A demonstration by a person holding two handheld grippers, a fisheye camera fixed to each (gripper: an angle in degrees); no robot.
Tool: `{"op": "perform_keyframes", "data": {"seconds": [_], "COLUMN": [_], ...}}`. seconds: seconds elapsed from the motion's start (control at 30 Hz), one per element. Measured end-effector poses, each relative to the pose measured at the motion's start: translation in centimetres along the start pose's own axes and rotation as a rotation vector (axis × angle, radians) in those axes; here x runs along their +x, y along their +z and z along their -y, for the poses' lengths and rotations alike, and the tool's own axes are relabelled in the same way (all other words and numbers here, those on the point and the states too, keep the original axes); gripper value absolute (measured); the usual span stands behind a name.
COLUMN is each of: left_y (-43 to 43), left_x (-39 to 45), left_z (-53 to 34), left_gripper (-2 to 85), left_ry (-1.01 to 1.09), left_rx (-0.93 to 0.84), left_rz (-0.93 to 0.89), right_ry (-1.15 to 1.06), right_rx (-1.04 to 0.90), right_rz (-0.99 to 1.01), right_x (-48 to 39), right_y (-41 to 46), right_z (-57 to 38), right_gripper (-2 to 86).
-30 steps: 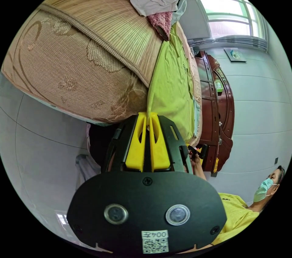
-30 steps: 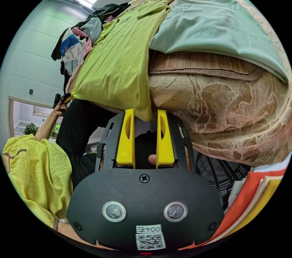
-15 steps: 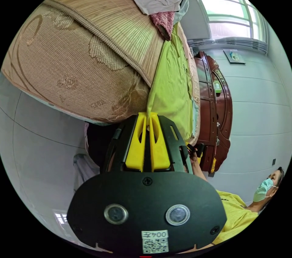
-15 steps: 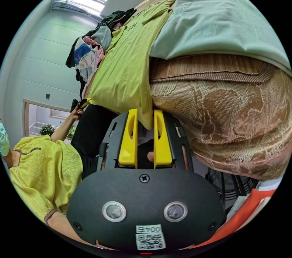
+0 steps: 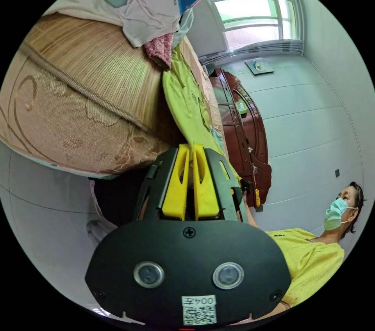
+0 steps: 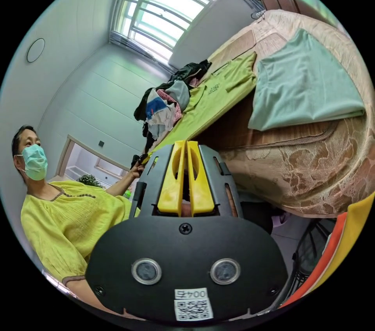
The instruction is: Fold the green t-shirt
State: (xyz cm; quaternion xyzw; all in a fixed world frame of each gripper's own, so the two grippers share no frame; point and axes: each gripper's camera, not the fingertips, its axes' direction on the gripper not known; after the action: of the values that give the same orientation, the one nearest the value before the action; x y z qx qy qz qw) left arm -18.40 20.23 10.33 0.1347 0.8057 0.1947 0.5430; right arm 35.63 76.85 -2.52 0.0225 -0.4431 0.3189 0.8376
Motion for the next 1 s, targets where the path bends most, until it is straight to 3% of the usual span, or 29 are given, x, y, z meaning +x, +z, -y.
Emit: {"op": "perform_keyframes", "data": {"seconds": [0.3, 0.67, 1.0], "left_y": [-6.5, -11.6, -11.5], "left_x": [4.1, 3.7, 6.8], "left_z": [-4.2, -13.0, -3.4], "left_gripper": [1.7, 1.9, 1.7], "left_ry": [0.062, -0.062, -0.022], "left_rx": [0.009, -0.007, 0.111], "left_rz": [-0.044, -0.074, -0.254], "right_ry": [-0.007, 0.148, 0.167], "right_rx": [0.049, 0.144, 0.295], "right_rz": [-0.015, 0.055, 0.126], "right_x": [-9.0, -13.4, -13.7], "right_y": [-4.2, -6.9, -7.5], "right_z": [-5.2, -15.2, -6.9], "right_gripper": [-0.7, -0.8, -0.7]}}
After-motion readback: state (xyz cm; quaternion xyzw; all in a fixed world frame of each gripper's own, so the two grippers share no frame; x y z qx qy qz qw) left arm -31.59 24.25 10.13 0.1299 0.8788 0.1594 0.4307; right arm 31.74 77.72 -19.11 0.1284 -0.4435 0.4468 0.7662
